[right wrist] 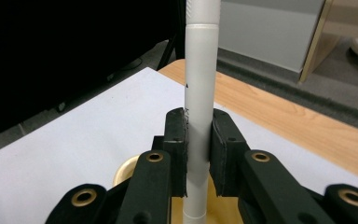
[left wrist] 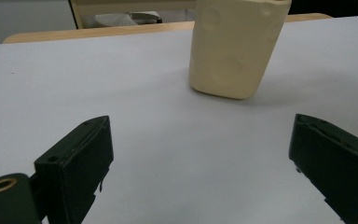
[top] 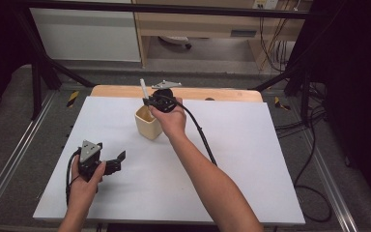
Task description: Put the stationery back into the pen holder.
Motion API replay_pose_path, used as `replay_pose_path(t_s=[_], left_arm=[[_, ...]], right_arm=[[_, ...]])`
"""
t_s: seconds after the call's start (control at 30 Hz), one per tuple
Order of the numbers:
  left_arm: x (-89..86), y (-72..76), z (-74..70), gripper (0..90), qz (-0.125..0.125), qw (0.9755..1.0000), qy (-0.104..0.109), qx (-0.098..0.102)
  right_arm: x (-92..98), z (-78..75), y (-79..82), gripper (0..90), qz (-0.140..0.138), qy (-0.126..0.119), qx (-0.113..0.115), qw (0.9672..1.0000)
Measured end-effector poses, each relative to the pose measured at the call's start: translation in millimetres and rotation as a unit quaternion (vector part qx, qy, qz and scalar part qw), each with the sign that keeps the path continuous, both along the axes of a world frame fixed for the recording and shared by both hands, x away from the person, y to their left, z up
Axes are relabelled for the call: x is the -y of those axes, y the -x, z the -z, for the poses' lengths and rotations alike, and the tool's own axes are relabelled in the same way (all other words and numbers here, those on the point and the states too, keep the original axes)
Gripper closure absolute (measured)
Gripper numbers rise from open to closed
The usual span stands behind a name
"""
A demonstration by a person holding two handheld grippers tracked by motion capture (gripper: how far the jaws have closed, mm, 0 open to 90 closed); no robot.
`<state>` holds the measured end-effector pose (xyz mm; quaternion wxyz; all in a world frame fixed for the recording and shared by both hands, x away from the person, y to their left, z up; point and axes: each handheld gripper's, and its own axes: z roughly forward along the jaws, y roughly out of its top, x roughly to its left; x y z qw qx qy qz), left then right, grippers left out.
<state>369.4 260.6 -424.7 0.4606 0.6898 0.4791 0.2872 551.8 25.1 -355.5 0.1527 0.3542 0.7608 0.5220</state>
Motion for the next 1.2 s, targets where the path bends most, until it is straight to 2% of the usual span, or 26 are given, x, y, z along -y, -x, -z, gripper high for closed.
replay_pose_path(t_s=[0.07, 0.27, 0.37, 0.53, 0.8, 0.9, 1.0, 1.2], left_arm=[[-0.2, -0.1, 0.0, 6.8, 0.000, 1.0000, 0.000, -0.001], [0.0, 0.5, -0.4, 6.7, 0.000, 1.0000, -0.002, 0.001], [-0.9, 1.0, -1.2, 6.8, 0.000, 1.0000, -0.003, 0.002], [-1.1, 1.4, -1.9, 6.7, -0.002, 1.0000, 0.001, 0.005], [-1.6, -0.5, -0.9, 6.5, -0.003, 1.0000, -0.002, 0.002], [-3.4, 0.6, -1.7, 6.5, -0.009, 0.9999, 0.005, 0.007], [-3.0, 1.2, -2.0, 6.5, -0.009, 0.9999, 0.003, 0.007], [1.3, 1.2, -0.8, 6.5, -0.002, 1.0000, -0.001, 0.006]], right_arm=[[1.0, 1.8, 1.5, 78.4, 0.002, -0.009, -0.011, 0.9999], [-1.3, 4.8, 4.4, 77.1, 0.002, 0.015, -0.012, 0.9998], [-1.4, 4.2, 4.2, 62.7, 0.020, 0.030, -0.011, 0.9993], [4.5, -4.7, 7.1, 45.7, 0.024, 0.029, -0.005, 0.9993], [18.5, -21.4, 16.3, 18.3, 0.033, 0.019, -0.020, 0.9991], [24.7, -28.5, 21.7, 12.7, 0.040, 0.025, -0.023, 0.9986], [33.6, -37.1, 26.8, 9.1, 0.045, 0.023, -0.024, 0.9984], [49.7, -48.4, 36.1, 4.9, 0.051, 0.024, -0.014, 0.9983]])
